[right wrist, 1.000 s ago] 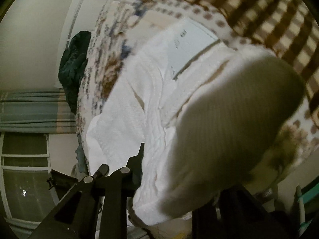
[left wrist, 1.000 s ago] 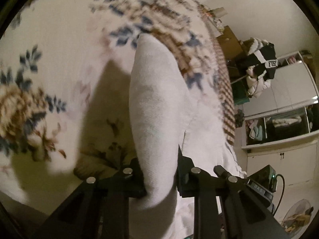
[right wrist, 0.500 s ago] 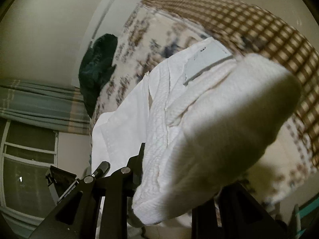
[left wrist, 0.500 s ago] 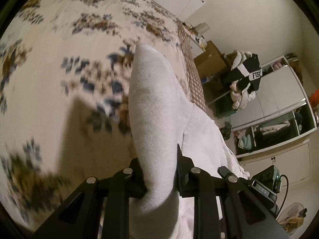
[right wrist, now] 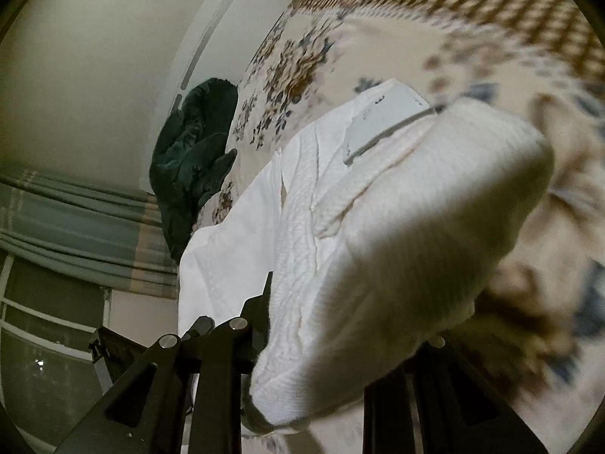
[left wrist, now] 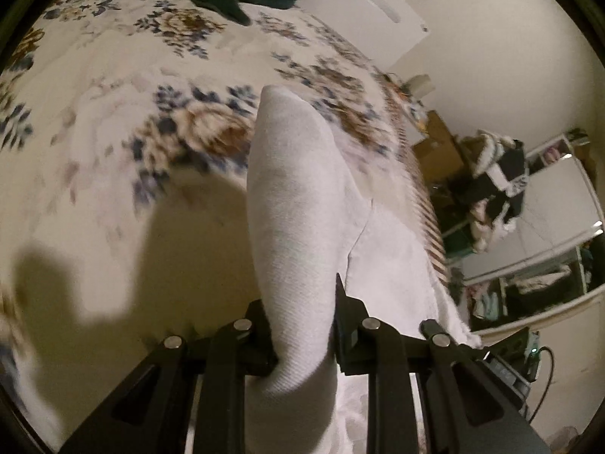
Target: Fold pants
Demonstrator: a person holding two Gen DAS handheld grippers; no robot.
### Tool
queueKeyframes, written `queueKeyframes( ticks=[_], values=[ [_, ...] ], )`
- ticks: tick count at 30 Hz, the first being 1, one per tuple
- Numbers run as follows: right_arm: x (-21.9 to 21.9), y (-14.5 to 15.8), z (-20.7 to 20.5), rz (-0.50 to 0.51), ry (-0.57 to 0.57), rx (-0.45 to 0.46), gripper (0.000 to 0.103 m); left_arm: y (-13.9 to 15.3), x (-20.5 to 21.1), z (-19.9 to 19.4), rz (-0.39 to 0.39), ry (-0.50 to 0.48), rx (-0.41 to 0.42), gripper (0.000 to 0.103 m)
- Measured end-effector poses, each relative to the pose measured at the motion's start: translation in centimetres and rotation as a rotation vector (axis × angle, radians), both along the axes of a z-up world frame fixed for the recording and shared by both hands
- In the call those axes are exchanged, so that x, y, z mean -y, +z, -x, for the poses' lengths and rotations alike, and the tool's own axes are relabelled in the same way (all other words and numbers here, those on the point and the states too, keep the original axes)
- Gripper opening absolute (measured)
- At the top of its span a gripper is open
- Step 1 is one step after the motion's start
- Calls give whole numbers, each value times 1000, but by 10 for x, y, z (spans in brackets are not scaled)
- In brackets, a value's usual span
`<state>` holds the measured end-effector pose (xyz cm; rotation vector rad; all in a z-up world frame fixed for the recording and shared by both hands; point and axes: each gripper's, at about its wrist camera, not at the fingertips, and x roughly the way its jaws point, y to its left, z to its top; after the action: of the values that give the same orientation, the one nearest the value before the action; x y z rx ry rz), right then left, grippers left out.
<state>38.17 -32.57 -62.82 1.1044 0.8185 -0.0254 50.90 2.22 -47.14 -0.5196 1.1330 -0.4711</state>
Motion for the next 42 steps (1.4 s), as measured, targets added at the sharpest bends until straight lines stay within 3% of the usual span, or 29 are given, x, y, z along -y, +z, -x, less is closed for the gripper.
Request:
queueKeyframes(
  ticks=[4, 7, 11, 13, 16, 18, 20, 22, 23, 27, 29, 31, 36, 42],
  values=[
    [-26, -42, -76, 27, 49, -45, 24, -49, -20, -46, -67, 1, -74, 20],
    [-40, -71, -99, 35, 66, -122, 25, -78, -32, -49, -47, -5, -143, 28],
    [-38, -91, -84, 36, 80, -217, 44, -80, -41, -32, -12, -10, -159, 38],
    [-26, -100, -69, 20, 69, -254, 45, -78, -42, -26, -19, -9, -158, 39],
    [-16, -103, -58, 65, 52, -314, 46, -65, -38, -23, -102, -7, -129, 40],
    [-13, -101, -57, 68, 53, -335, 46, -52, -31, -21, -206, -15, -92, 43],
    [-19, -85, -62, 158, 74, -373, 48, -42, -23, -17, -294, -27, -66, 53],
    [-35, -62, -73, 308, 125, -405, 52, -29, -13, -9, -383, -45, -36, 70],
    [-42, -52, -77, 379, 142, -428, 62, -24, -10, -6, -422, -50, -23, 80],
    [-69, -16, -83, 652, 178, -482, 100, 1, -1, 11, -526, -69, 38, 92],
    [-82, 6, -79, 774, 180, -476, 102, 14, 1, 18, -540, -79, 51, 92],
    [-88, 26, -76, 829, 176, -467, 102, 28, 2, 26, -557, -82, 64, 92],
    [-94, 80, -62, 854, 173, -428, 102, 76, 7, 49, -579, -69, 106, 92],
    [-108, 158, -16, 876, 171, -351, 102, 159, 9, 97, -587, -35, 185, 92]
  ],
)
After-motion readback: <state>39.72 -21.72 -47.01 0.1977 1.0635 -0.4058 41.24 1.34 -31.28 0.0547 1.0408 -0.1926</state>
